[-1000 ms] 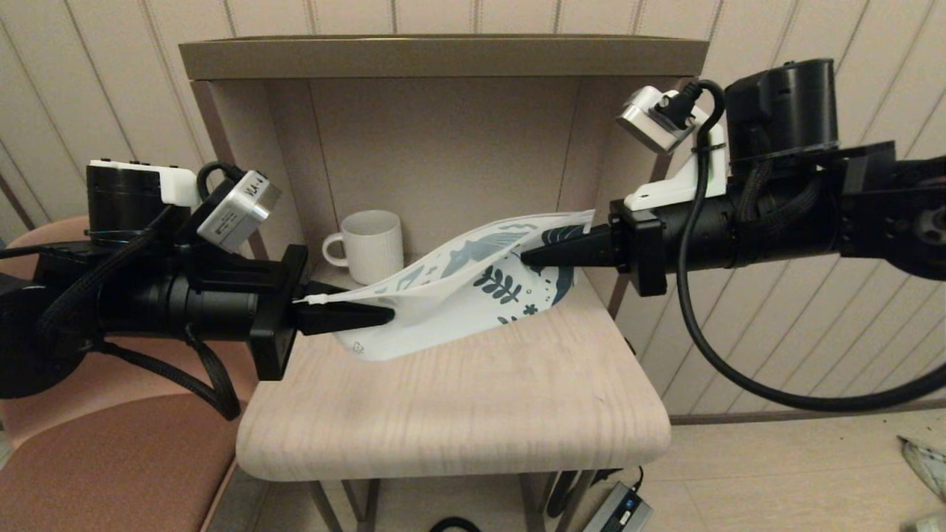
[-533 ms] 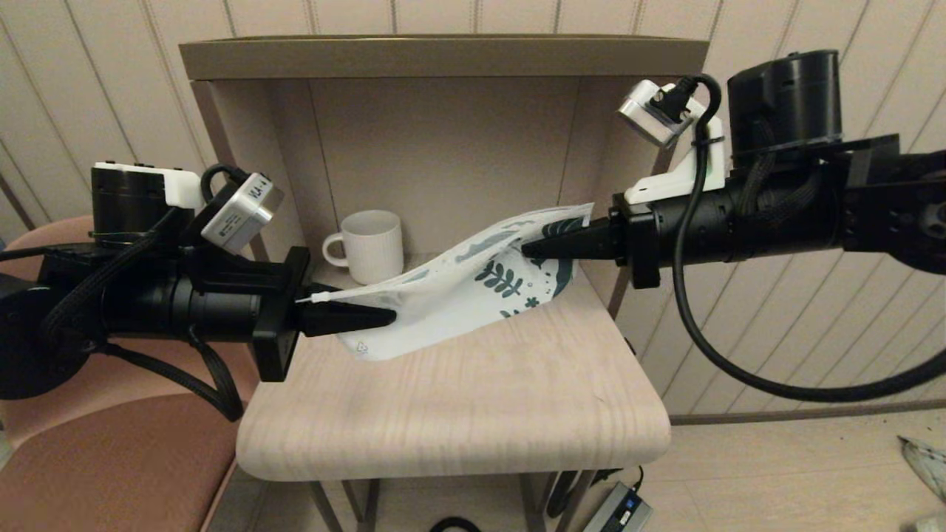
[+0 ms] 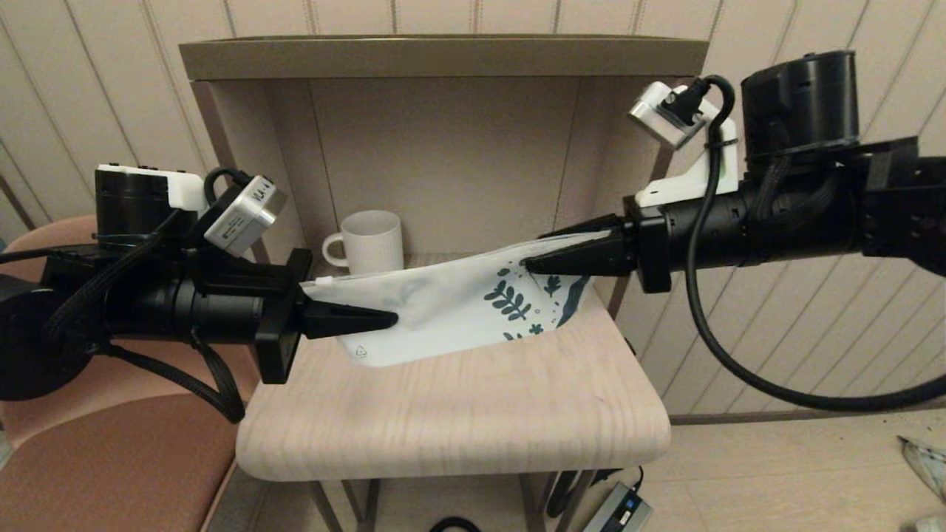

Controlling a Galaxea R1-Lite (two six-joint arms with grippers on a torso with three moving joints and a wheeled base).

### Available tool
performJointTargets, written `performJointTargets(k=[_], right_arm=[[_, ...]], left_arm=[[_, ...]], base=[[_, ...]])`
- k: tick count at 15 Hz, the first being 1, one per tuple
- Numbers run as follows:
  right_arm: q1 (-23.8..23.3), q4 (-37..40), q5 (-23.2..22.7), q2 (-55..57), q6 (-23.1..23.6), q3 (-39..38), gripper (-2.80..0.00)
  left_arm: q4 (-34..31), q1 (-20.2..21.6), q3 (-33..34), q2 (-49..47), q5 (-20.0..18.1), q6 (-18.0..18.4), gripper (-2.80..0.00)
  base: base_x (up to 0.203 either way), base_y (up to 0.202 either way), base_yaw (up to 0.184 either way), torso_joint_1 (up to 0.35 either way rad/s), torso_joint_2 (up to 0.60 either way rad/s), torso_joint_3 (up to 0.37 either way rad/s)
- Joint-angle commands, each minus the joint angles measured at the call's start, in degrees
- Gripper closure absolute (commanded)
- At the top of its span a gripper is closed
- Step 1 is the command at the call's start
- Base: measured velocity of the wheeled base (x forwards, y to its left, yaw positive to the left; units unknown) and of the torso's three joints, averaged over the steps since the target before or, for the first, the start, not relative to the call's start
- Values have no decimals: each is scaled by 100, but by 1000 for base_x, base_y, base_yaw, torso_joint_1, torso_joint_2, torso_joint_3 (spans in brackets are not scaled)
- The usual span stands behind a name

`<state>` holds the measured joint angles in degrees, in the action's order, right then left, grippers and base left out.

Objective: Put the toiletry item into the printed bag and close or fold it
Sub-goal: Hand it to the other hand, then close the strorage bag and place it on the desk

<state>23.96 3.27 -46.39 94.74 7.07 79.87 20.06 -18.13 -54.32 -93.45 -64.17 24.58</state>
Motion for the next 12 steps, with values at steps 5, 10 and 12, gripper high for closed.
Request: performJointTargets(k=[5,10,12], right_arm=[[-160,311,-25,-570,19,28,-280],[-181,1575,-46,-403,360,1208,-280],[-103,2648,-27,-71,1132,1939,-280]], left_arm=[[-766,-46,-336,-183,-76,19,0],[-1489,-298,-591,-271,-75,51,0],[-1622,-392,-696,-381,-49,81,0]], base=[[0,0,0,0,0,0],[0,0,0,0,0,0],[0,0,0,0,0,0]])
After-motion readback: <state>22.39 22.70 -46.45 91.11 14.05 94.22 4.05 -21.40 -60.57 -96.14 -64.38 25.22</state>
